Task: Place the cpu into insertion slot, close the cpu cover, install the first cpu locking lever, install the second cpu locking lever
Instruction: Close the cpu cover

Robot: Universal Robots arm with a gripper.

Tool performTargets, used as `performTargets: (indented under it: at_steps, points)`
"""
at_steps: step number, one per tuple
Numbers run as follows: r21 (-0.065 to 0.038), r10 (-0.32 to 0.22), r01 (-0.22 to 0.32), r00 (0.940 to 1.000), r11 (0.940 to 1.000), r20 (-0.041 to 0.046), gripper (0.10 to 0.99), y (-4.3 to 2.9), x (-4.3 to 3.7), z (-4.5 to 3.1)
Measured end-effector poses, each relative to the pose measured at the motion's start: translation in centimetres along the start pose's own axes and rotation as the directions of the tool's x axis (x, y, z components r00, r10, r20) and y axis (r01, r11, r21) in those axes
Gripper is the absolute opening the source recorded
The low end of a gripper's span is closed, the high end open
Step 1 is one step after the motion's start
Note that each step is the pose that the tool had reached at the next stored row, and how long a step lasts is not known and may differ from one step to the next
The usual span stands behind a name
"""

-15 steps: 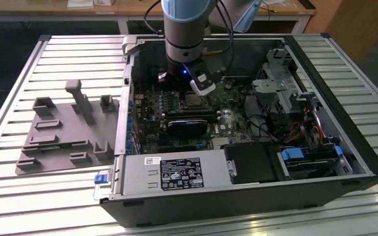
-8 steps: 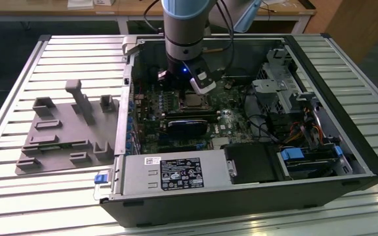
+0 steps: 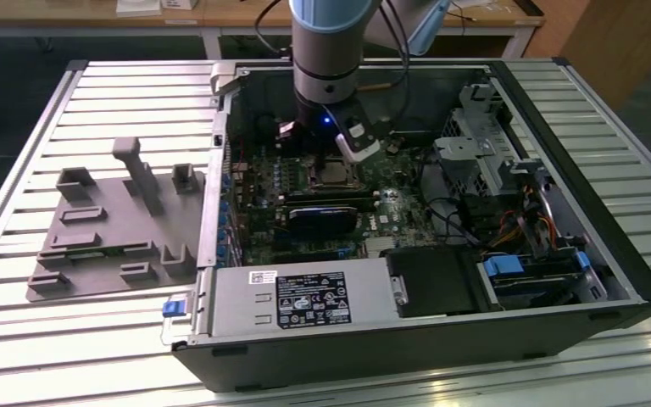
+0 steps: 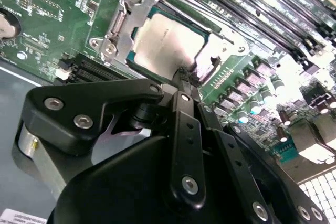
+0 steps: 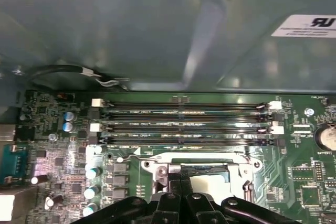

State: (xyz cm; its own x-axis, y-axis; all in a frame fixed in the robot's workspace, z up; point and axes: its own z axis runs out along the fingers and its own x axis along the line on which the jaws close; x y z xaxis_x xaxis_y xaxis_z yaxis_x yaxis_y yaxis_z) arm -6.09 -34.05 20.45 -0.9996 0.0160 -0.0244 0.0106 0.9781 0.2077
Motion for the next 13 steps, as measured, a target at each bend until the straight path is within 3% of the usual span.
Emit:
performTargets:
  at_steps: [6,13]
  points:
    - [0.001,0.0,0.0,1.0,1.0,-0.0001,0.102,-0.02,-0.58,0.13]
    - [0.011,0.0,0.0,1.0,0.9999,0.0001,0.102,-0.09,-0.95,0.51]
